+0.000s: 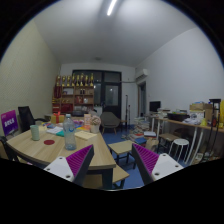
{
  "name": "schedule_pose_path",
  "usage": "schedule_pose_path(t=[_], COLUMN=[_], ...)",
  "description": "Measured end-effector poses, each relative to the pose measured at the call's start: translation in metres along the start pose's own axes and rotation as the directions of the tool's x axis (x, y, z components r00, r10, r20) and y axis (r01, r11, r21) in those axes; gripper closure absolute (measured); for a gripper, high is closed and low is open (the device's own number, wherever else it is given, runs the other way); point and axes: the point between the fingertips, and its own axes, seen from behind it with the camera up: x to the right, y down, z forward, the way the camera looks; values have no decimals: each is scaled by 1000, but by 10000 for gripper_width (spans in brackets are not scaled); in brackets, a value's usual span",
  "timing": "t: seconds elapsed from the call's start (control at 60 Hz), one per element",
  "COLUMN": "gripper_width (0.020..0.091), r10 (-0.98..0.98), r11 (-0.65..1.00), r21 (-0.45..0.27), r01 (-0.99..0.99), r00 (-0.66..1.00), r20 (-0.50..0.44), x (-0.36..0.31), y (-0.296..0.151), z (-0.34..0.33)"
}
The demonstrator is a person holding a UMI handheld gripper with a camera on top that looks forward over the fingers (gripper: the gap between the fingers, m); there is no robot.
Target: Pour water
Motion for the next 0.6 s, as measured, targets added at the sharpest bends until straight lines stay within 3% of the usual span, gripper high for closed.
schedule_pose_path(t=[0.283,0.467,0.6], gripper_width=[270,268,265], r10=[-10,-20,-67], r11=[998,998,996], r21=[55,63,70], r01=[3,6,53], r00=[992,973,973], r20=[125,229,222], x=[-72,-172,-221], y=[-12,-9,-8], z=[33,100,159])
